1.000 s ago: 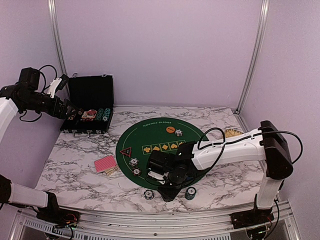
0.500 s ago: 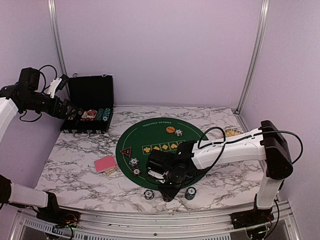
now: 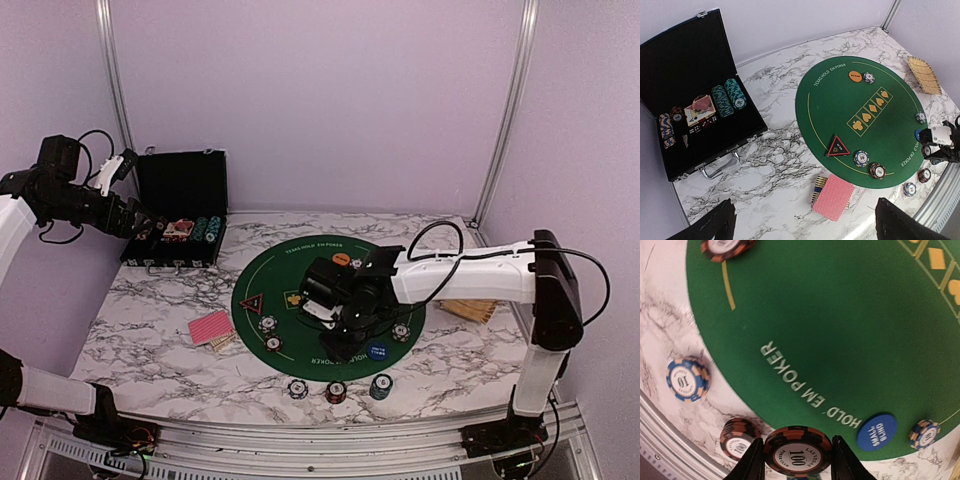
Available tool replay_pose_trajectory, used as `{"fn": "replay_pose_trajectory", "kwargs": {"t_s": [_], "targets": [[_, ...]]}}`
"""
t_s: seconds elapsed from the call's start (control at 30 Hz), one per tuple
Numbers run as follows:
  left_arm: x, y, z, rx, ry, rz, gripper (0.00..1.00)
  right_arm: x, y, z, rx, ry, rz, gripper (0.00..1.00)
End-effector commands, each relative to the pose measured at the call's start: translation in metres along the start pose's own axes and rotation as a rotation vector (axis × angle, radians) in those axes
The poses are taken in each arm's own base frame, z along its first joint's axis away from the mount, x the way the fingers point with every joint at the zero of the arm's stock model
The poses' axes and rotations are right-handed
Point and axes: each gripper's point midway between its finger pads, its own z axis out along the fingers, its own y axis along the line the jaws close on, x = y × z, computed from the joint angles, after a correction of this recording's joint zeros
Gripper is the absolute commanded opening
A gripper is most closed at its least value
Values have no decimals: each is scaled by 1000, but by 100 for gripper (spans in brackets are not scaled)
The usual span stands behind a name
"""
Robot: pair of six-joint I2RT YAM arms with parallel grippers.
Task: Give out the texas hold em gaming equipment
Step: Place the poker chips pile in the big blind area.
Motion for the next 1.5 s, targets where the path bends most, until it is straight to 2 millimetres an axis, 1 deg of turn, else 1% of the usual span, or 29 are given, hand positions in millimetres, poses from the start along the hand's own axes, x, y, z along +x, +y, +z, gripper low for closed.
{"fn": "replay_pose_trajectory", "kwargs": {"t_s": [0.0, 0.07, 0.17, 0.2, 0.33, 0.4, 0.47, 0.6, 0.73, 0.9, 1.13, 1.3, 1.37, 1.47], "targets": [[-4, -10, -10, 20, -14, 16, 99, -43, -64, -24, 95, -109, 95, 18], [-3, -10, -10, 20, -13, 16, 99, -58, -93, -24, 124, -137, 155, 18], [-2, -10, -10, 17, -11, 15, 99, -80, -132, -22, 152, -180, 232, 18], [-2, -10, -11, 15, -12, 16, 99, -88, -148, -23, 173, -194, 258, 18], [-2, -10, -12, 12, -13, 23, 99, -109, -197, -20, 224, -232, 335, 18], [-2, -10, -11, 15, -11, 20, 99, -119, -216, -16, 227, -252, 368, 18], [-2, -10, -10, 18, -8, 16, 99, -124, -235, -10, 236, -255, 402, 18], [0, -10, -10, 14, -6, 18, 99, -125, -264, 6, 245, -246, 460, 17], [0, -10, -10, 15, -5, 24, 99, -121, -280, 18, 246, -238, 492, 17], [-1, -10, -9, 22, -5, 16, 99, -112, -294, 34, 246, -215, 525, 17], [-1, -10, -12, 15, -8, 24, 99, -99, -304, 57, 239, -175, 549, 17], [-1, -11, -13, 9, -6, 29, 99, -93, -310, 66, 232, -169, 564, 17], [-1, -10, -13, 9, -7, 30, 99, -92, -310, 70, 230, -163, 563, 21], [-2, -10, -14, 7, -8, 31, 99, -91, -311, 73, 229, -156, 562, 31]]}}
